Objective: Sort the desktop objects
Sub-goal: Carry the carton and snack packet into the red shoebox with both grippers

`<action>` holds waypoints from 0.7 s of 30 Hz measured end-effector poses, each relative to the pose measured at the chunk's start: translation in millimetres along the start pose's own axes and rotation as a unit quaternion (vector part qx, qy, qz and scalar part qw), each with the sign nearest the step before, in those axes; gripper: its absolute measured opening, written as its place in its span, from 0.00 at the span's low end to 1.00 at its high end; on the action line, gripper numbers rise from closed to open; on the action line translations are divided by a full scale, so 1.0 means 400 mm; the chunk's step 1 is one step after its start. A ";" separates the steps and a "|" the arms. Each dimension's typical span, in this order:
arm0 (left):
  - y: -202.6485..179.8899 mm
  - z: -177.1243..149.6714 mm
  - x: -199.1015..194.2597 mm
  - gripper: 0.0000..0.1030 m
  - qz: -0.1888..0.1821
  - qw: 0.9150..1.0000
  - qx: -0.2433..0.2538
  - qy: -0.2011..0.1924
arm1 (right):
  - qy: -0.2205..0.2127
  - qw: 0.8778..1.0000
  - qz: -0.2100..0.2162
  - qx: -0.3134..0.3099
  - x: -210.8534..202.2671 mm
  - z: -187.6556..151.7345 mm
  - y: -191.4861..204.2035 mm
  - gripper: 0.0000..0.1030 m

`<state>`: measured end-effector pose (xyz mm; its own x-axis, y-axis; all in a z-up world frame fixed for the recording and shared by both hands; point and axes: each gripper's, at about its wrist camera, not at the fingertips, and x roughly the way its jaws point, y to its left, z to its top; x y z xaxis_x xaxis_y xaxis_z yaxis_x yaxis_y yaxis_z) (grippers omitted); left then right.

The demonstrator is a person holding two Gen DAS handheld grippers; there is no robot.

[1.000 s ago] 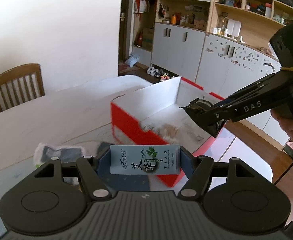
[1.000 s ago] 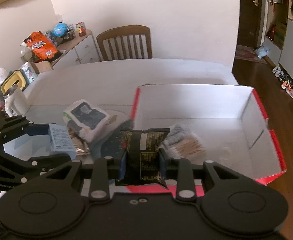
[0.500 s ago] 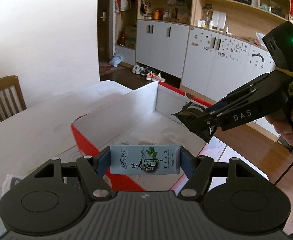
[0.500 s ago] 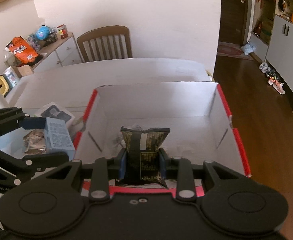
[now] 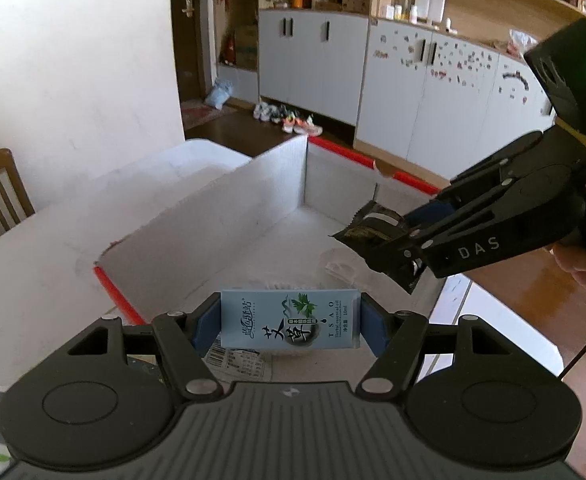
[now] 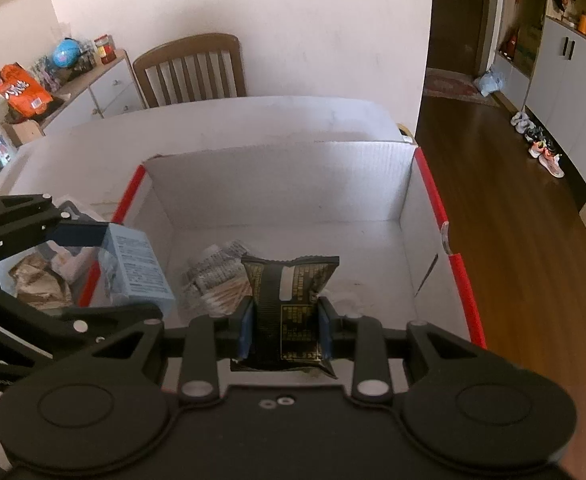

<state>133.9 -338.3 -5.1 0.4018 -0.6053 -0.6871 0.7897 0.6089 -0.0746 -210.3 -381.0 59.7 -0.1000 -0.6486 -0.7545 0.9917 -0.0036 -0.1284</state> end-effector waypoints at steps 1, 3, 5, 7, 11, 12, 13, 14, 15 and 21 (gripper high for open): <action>-0.002 0.001 0.013 0.68 -0.001 1.000 0.004 0.006 | 0.004 1.000 0.001 0.000 0.011 0.002 -0.003 0.30; -0.006 0.000 0.039 0.68 -0.006 1.000 0.010 0.020 | 0.014 1.000 0.002 -0.003 0.033 0.005 -0.008 0.30; -0.009 -0.001 0.063 0.68 -0.009 0.999 0.011 0.033 | 0.023 1.000 0.003 0.001 0.052 0.006 -0.008 0.30; -0.011 0.001 0.082 0.68 -0.009 0.999 0.010 0.044 | 0.031 1.000 0.004 -0.003 0.066 0.005 -0.009 0.30; -0.015 0.002 0.118 0.68 -0.005 0.997 0.011 0.071 | 0.047 0.999 0.007 -0.006 0.092 0.002 -0.014 0.30; -0.017 0.001 0.124 0.68 -0.006 0.997 0.013 0.075 | 0.051 0.999 0.008 -0.007 0.098 0.000 -0.015 0.30; -0.018 0.001 0.131 0.68 -0.007 0.997 0.015 0.080 | 0.055 0.998 0.009 -0.008 0.104 0.001 -0.014 0.30; -0.017 0.001 0.135 0.68 -0.009 0.996 0.014 0.083 | 0.058 0.998 0.009 -0.008 0.110 -0.001 -0.014 0.30; -0.014 0.002 0.140 0.68 -0.011 0.996 0.010 0.085 | 0.062 0.998 0.009 -0.011 0.116 -0.003 -0.013 0.30; -0.007 0.013 0.155 0.68 -0.023 0.995 0.001 0.093 | 0.077 0.997 0.005 -0.013 0.144 -0.012 -0.021 0.30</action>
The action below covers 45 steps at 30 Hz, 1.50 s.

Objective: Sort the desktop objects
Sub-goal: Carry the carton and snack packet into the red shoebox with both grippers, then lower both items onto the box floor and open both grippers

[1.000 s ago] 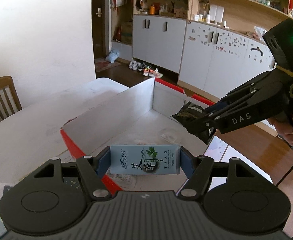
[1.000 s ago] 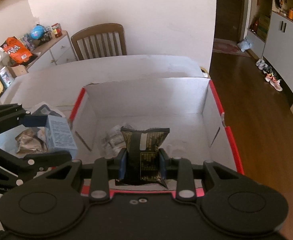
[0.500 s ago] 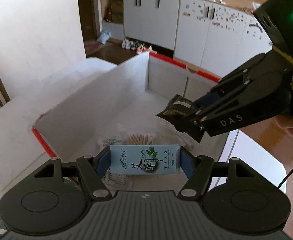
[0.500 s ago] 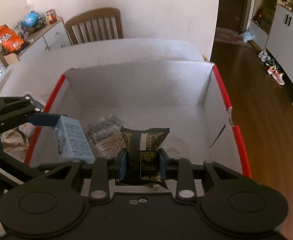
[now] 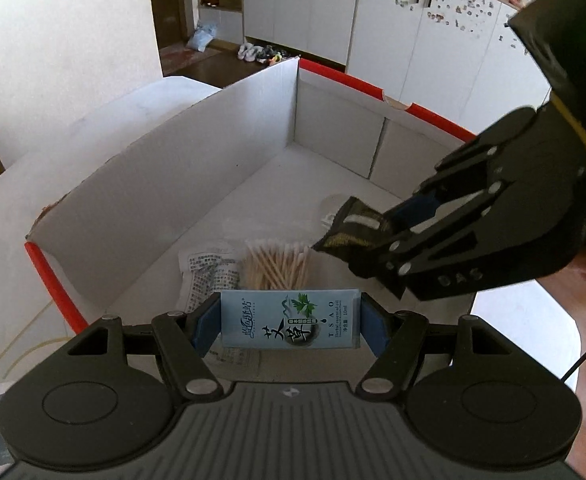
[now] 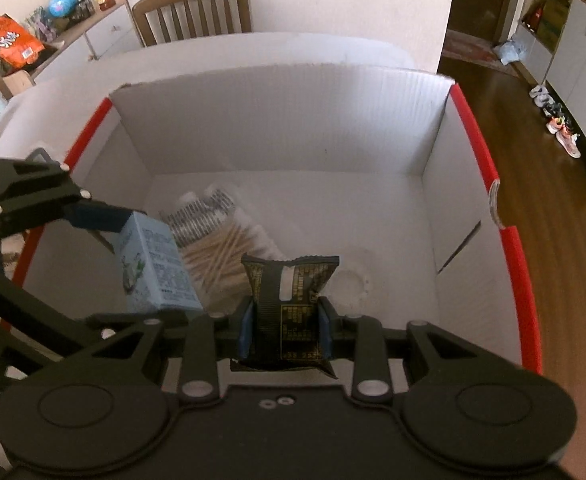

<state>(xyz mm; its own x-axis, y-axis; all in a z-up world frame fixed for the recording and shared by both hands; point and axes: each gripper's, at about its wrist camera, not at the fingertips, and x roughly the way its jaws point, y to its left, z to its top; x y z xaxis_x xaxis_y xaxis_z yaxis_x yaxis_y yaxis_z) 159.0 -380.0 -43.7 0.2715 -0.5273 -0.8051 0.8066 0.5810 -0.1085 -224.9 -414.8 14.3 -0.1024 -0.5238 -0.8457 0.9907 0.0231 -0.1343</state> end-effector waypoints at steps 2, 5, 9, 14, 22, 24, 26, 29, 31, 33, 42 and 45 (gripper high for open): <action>0.004 0.005 0.000 0.68 -0.002 1.000 -0.006 0.000 | 0.002 1.000 0.002 0.002 0.005 -0.001 -0.002 0.30; 0.007 0.013 0.007 0.68 0.005 1.000 0.001 0.003 | 0.004 1.000 0.004 0.003 0.012 0.002 -0.002 0.30; 0.016 0.027 0.023 0.68 0.011 1.000 0.003 0.014 | 0.007 1.000 0.005 0.004 0.019 0.001 -0.002 0.30; 0.012 0.032 0.047 0.68 0.018 0.999 0.025 0.032 | 0.017 1.000 0.006 -0.002 0.028 -0.003 0.001 0.30; 0.007 0.055 0.084 0.68 0.012 0.996 0.049 0.073 | 0.027 1.000 0.009 -0.004 0.036 0.001 -0.004 0.30; 0.007 0.056 0.087 0.68 0.009 0.996 0.050 0.078 | 0.028 1.000 0.008 -0.006 0.036 0.001 -0.002 0.30; 0.010 0.052 0.095 0.68 0.000 0.995 0.047 0.086 | 0.028 1.000 0.010 -0.006 0.036 -0.004 0.000 0.30; 0.009 0.047 0.100 0.68 -0.007 0.994 0.048 0.093 | 0.029 1.000 0.009 -0.006 0.036 -0.003 0.000 0.31; 0.006 0.048 0.101 0.68 -0.007 0.994 0.050 0.094 | 0.032 0.999 0.011 -0.006 0.035 -0.002 0.001 0.34; 0.006 0.046 0.104 0.68 -0.011 0.994 0.051 0.097 | 0.033 0.999 0.010 -0.008 0.034 -0.003 0.004 0.34; 0.012 0.043 0.081 0.72 -0.015 0.996 0.034 0.085 | 0.021 1.000 0.010 -0.005 0.007 -0.002 0.015 0.39; 0.013 0.046 0.062 0.72 -0.014 0.997 0.029 0.075 | 0.015 1.000 0.006 -0.005 -0.005 -0.003 0.023 0.41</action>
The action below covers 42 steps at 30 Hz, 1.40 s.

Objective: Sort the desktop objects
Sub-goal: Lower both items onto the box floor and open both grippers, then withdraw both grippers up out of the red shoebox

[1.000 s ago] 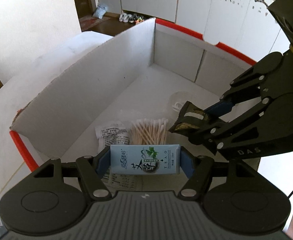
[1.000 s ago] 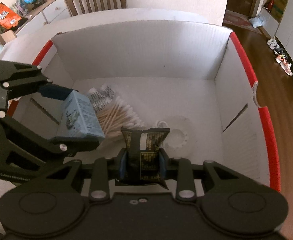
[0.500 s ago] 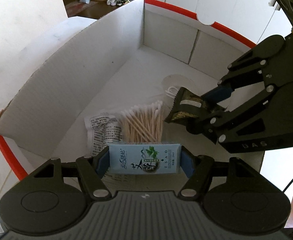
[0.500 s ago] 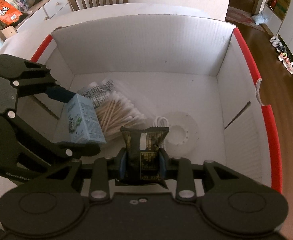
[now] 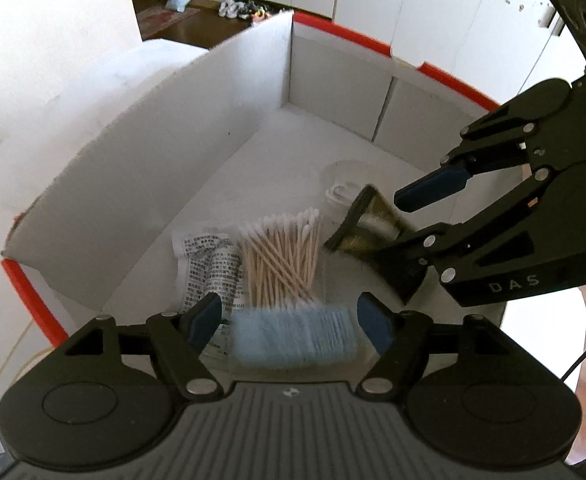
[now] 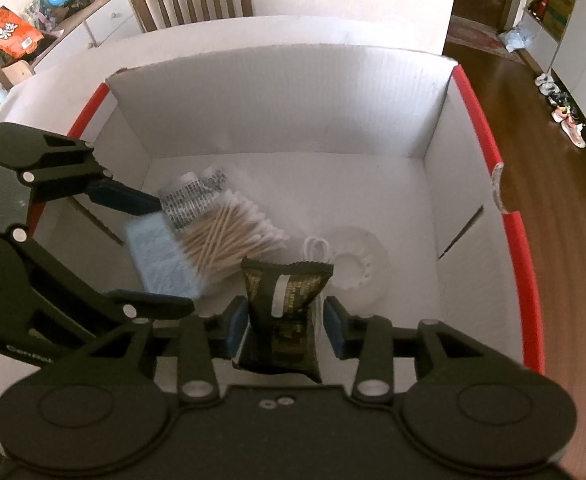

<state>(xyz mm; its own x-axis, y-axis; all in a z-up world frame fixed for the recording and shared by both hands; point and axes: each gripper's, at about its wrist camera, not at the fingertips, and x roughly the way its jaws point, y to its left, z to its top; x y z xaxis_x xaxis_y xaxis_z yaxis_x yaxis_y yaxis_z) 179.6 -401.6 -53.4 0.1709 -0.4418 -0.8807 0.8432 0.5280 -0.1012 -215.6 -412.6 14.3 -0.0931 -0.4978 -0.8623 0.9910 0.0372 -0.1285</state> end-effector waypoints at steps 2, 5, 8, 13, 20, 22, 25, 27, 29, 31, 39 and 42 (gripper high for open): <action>0.001 0.000 -0.012 0.72 -0.002 1.000 -0.002 -0.006 | -0.004 1.000 -0.001 0.001 -0.007 -0.003 0.002 0.41; 0.000 -0.003 -0.027 0.72 -0.001 1.000 -0.002 -0.014 | -0.009 1.000 -0.002 0.001 -0.012 0.013 -0.021 0.41; -0.003 -0.009 -0.041 0.72 -0.004 1.000 -0.002 -0.023 | -0.013 1.000 -0.005 -0.002 -0.020 0.014 -0.013 0.41; -0.010 -0.016 -0.059 0.72 -0.004 0.999 0.000 -0.034 | -0.019 1.000 -0.007 -0.008 -0.039 0.016 -0.013 0.41; -0.008 -0.034 -0.094 0.72 -0.005 0.998 -0.010 -0.056 | -0.026 1.000 -0.010 -0.014 -0.065 0.010 0.001 0.41; -0.007 -0.039 -0.104 0.72 -0.005 0.998 -0.013 -0.063 | -0.029 0.999 -0.010 -0.014 -0.076 0.007 0.004 0.41; -0.004 -0.050 -0.125 0.72 -0.007 0.997 -0.020 -0.074 | -0.036 0.999 -0.006 -0.009 -0.089 0.004 0.007 0.43; -0.002 -0.059 -0.137 0.72 -0.008 0.996 -0.025 -0.082 | -0.038 0.999 -0.007 -0.005 -0.095 0.000 0.010 0.44; 0.000 -0.068 -0.147 0.72 -0.007 0.996 -0.028 -0.088 | -0.040 0.999 -0.006 -0.003 -0.103 -0.004 0.013 0.47; 0.003 -0.076 -0.157 0.72 -0.007 0.995 -0.029 -0.095 | -0.045 0.999 -0.008 -0.006 -0.111 -0.007 0.020 0.55; 0.015 -0.126 -0.202 0.84 -0.002 0.991 -0.028 -0.128 | -0.059 0.998 -0.018 0.004 -0.139 -0.019 0.058 0.61; 0.021 -0.149 -0.223 0.91 0.000 0.990 -0.029 -0.139 | -0.058 0.998 -0.018 0.006 -0.143 -0.025 0.075 0.62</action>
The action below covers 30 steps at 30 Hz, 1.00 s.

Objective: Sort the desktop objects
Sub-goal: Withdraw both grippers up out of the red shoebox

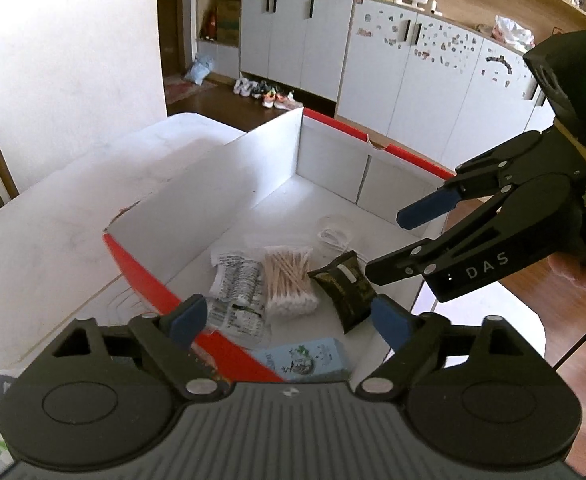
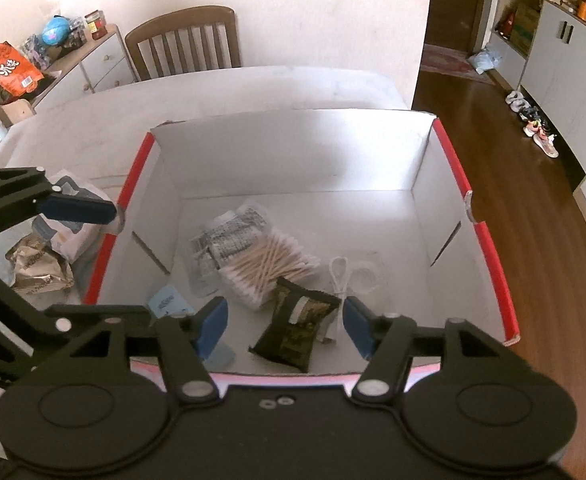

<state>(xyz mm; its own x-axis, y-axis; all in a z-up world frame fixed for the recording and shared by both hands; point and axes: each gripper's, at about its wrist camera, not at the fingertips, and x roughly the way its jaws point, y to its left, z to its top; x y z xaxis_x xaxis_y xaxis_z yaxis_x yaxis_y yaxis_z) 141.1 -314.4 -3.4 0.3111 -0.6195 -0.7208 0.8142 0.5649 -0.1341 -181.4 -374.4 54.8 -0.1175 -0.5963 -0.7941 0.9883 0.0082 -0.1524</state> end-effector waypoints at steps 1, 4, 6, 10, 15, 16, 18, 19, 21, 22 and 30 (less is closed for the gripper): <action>0.002 -0.005 -0.007 0.92 0.001 1.000 0.000 -0.003 | -0.001 1.000 0.001 -0.002 -0.002 -0.002 0.007 0.62; 0.013 -0.020 -0.034 0.92 0.001 1.000 -0.002 -0.012 | -0.001 1.000 -0.001 -0.002 -0.007 -0.008 0.028 0.63; 0.022 -0.029 -0.050 0.94 -0.001 1.000 -0.005 -0.019 | -0.003 1.000 -0.002 0.000 -0.013 -0.011 0.042 0.63; 0.043 -0.048 -0.078 0.95 -0.001 1.000 -0.011 -0.028 | -0.008 1.000 -0.004 0.000 -0.023 -0.014 0.075 0.64; 0.068 -0.079 -0.113 0.95 -0.001 0.999 -0.020 -0.035 | -0.013 1.000 -0.004 -0.004 -0.031 -0.015 0.122 0.64; 0.071 -0.084 -0.118 0.95 -0.001 0.999 -0.020 -0.035 | -0.014 1.000 -0.004 -0.004 -0.032 -0.015 0.130 0.65; 0.079 -0.096 -0.132 0.95 -0.004 0.999 -0.022 -0.037 | -0.016 1.000 -0.004 -0.003 -0.036 -0.015 0.146 0.65; 0.084 -0.101 -0.138 0.95 -0.007 0.999 -0.025 -0.039 | -0.018 1.000 -0.005 -0.002 -0.038 -0.016 0.153 0.65; 0.092 -0.109 -0.151 0.95 -0.009 0.999 -0.028 -0.042 | -0.021 1.000 -0.006 0.002 -0.044 -0.017 0.164 0.65; 0.097 -0.114 -0.158 0.95 -0.009 0.999 -0.030 -0.044 | -0.023 1.000 -0.006 0.003 -0.047 -0.017 0.170 0.65; 0.126 -0.157 -0.207 1.00 -0.012 0.998 -0.036 -0.056 | -0.032 0.999 0.001 0.002 -0.056 -0.025 0.238 0.65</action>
<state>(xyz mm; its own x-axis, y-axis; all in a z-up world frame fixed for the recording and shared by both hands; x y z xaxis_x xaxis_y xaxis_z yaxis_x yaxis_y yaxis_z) 125.4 -200.3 6.8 0.3480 -0.6876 -0.6372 0.7861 0.5844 -0.2013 -85.6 -352.3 52.3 -0.1083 -0.6471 -0.7547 0.9890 0.0068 -0.1478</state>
